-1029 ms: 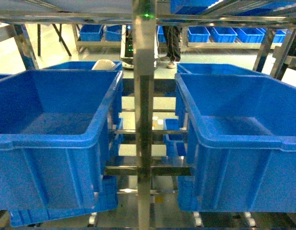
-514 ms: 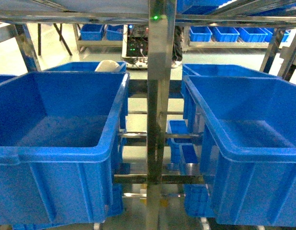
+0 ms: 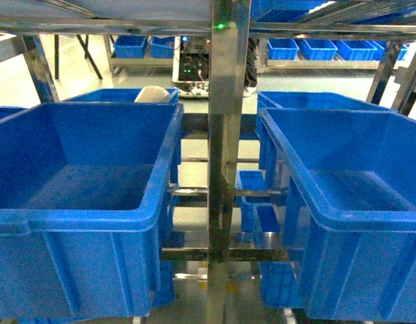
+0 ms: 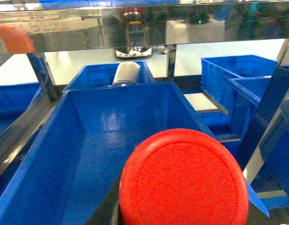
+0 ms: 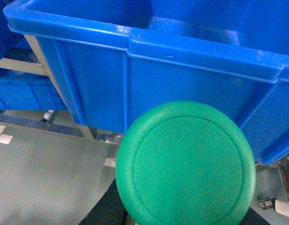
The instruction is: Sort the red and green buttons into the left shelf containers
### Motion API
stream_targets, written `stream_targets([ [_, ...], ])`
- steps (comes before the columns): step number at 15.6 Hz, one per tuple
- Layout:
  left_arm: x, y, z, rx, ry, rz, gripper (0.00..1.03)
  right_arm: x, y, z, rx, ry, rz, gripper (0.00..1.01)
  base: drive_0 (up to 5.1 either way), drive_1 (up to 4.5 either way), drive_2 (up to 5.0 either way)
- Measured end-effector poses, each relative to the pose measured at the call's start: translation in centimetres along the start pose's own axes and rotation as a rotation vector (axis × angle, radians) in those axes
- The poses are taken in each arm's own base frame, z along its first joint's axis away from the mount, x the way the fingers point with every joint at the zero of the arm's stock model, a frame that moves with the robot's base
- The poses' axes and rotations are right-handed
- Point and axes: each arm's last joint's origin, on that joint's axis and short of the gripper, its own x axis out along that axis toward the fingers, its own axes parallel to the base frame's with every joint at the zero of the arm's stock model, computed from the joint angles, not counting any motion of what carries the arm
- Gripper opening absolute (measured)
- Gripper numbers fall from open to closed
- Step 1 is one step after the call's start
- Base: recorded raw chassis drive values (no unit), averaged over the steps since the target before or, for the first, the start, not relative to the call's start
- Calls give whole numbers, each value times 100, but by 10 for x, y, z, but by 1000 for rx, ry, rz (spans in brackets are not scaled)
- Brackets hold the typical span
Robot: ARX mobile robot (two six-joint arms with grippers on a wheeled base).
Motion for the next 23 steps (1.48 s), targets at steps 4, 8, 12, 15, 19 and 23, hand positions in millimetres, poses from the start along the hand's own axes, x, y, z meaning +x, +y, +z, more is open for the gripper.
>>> stream_targets([
  [4, 0, 0, 0, 0, -3, 0, 25, 0, 0, 1, -2, -5, -1, 26, 0, 0, 0],
  [8, 0, 0, 0, 0, -2, 0, 25, 17, -9, 32, -50, -33, 17, 26, 0, 0, 0],
  [12, 0, 0, 0, 0, -3, 0, 25, 47, -29, 77, -54, -10, 21, 26, 0, 0, 0],
  [15, 0, 0, 0, 0, -3, 0, 25, 59, -39, 97, -52, -8, 9, 26, 0, 0, 0],
  [19, 0, 0, 0, 0, -2, 0, 25, 122, -66, 125, -63, 126, 0, 26, 0, 0, 0],
  [23, 0, 0, 0, 0, -2, -1, 25, 185, -70, 86, -55, 348, 43, 26, 0, 0, 0],
])
